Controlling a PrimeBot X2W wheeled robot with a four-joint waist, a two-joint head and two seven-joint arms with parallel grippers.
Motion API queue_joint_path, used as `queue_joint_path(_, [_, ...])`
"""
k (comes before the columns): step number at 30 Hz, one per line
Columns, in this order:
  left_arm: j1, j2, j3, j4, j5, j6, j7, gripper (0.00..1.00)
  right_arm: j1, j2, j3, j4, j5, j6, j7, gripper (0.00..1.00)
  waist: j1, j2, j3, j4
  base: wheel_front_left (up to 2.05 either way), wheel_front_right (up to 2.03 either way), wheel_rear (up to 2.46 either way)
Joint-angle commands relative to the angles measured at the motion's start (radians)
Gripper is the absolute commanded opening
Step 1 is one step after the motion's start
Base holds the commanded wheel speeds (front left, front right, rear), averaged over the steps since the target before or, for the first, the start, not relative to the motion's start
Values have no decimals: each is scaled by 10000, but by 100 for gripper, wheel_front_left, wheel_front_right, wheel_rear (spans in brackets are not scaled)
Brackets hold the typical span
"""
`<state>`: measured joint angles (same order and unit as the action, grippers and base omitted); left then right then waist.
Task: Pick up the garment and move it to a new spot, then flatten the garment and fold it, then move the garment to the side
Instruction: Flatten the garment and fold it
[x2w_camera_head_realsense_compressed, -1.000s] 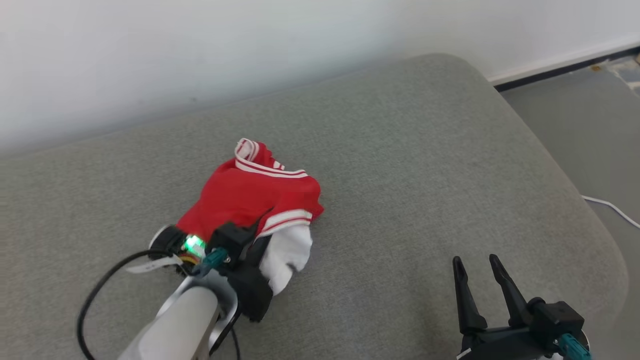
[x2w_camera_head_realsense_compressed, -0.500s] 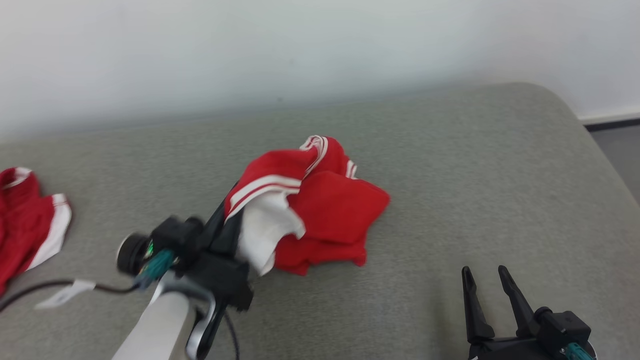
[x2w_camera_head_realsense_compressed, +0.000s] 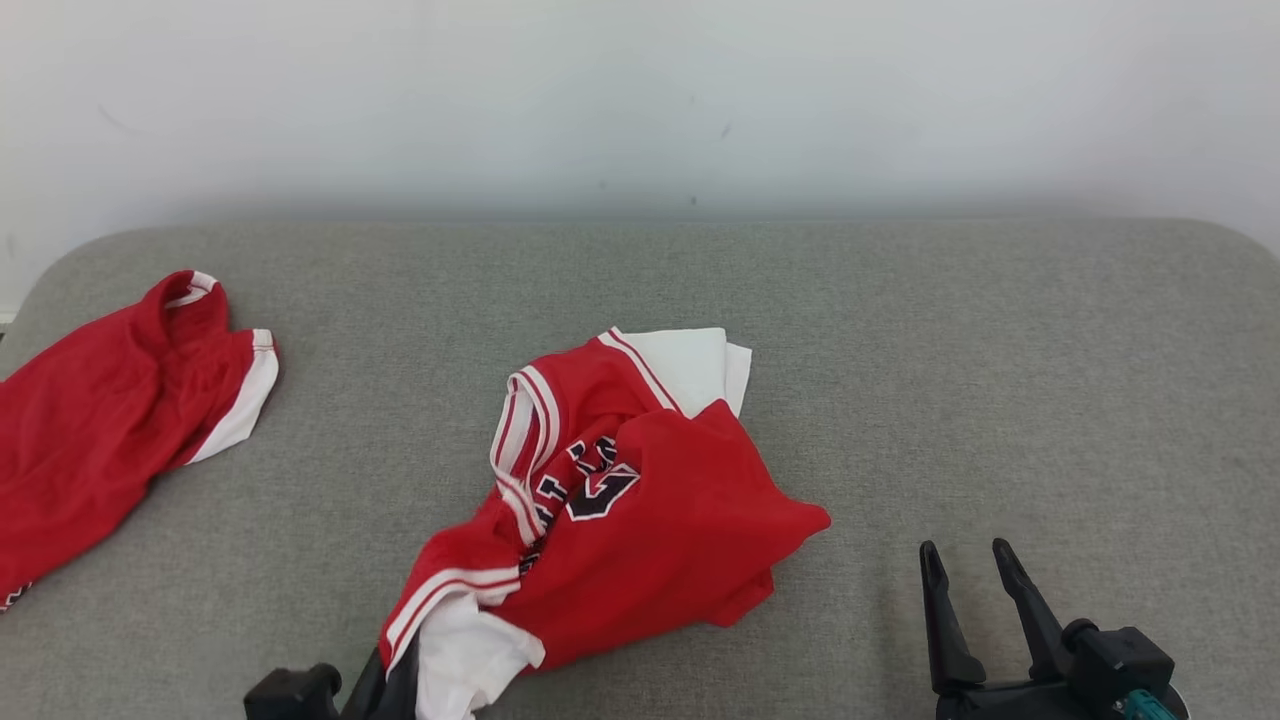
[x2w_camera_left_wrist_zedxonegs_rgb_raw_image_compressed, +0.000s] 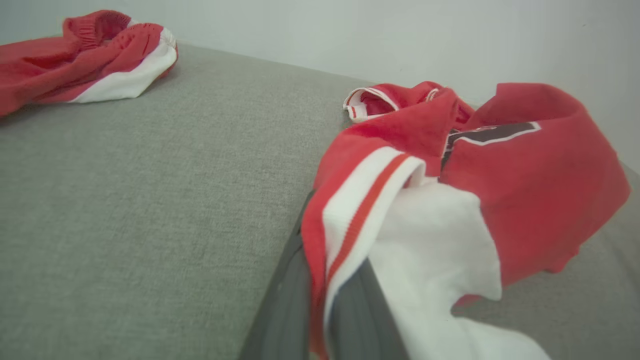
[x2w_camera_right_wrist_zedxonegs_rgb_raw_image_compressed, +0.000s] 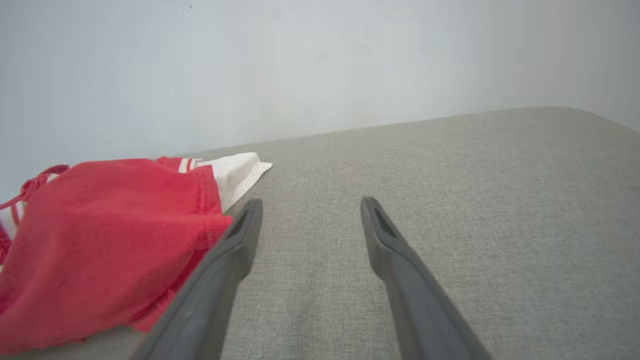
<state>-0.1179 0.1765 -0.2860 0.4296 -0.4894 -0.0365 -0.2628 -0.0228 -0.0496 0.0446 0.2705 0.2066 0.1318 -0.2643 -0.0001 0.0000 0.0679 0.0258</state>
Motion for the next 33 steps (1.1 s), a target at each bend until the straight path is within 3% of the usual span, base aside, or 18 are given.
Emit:
queue_joint_path(1, [114,14,16,92,169,12,-33,22,-87,-17,-17,-2,-51,-22,-1,100,1,0,10,23,0,0,0])
queue_joint_path(2, [115,1,24,183,301,73,-33,99,-94,-17,-9,10,-60,-22,0,100,1,0,5,19,0,0,0])
queue_joint_path(9, [170,-183,661,-565,590,152,-33,100,44,-14,-56,66,-36,-22,0,100,1,0,-142,32,0,0,0])
queue_joint_path(21, [493,298,653,-2108,992,297,418,100,181,-14,86,139,200,-22,0,100,1,0,-332,14,0,0,0])
queue_joint_path(27, [-121,498,363,-1795,1183,43,620,100,55,-17,188,184,167,-22,0,100,1,0,-276,-224,0,0,0])
queue_joint_path(33, [-979,860,465,-556,1090,-196,713,100,-68,-16,217,197,63,-22,0,100,1,0,-14,-807,0,0,0])
